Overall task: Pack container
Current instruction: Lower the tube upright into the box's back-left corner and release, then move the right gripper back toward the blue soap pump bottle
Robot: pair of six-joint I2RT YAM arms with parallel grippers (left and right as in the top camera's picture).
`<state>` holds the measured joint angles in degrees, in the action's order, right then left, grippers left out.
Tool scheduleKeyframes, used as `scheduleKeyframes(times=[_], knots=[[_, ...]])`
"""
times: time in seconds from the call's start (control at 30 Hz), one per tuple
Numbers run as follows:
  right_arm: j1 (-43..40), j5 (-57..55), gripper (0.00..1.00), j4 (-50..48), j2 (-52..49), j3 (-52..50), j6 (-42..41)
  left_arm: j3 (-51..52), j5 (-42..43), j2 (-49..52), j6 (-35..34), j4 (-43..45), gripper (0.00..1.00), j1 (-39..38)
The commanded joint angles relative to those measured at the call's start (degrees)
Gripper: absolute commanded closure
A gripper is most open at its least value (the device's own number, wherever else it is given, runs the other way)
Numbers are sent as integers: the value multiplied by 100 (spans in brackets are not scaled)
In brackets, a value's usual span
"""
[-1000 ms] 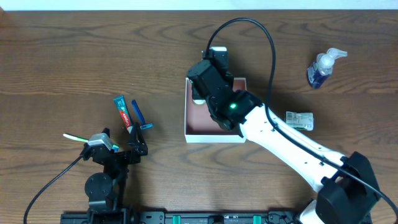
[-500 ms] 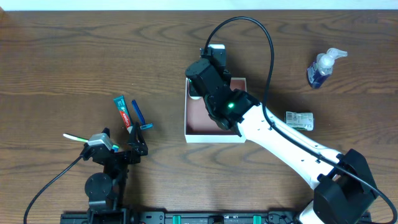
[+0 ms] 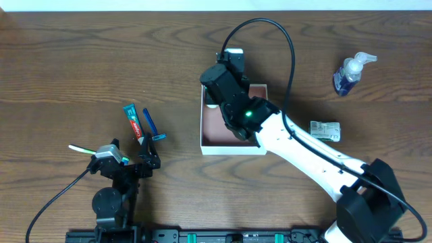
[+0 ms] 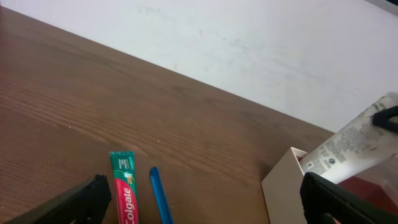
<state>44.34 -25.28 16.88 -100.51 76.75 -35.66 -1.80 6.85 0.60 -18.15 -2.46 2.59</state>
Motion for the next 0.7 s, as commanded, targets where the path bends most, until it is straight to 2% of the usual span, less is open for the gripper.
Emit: scheduleKeyframes(times=[0.0,0.17,0.2,0.3,0.43,0.67], knots=[[42,-192,99,-87,-76,83,-122,157,2,-26,55,-87,2,39],[42,-192,99,-96,-87,83,-160,157,2,-26,55,-87,2,39],[42,-192,94,-107,-87,83,-160,157,2,-26,55,-87,2,39],[42,-192,65,-116,-87,83,-160,157,2,-26,55,-87,2,39],[42,-192,48,-136,-87,83,-160,157,2,-26,55,-87,2,39],[96,-188,43,-321,-83,87,-157,157,2,-26,55,-87,2,39]])
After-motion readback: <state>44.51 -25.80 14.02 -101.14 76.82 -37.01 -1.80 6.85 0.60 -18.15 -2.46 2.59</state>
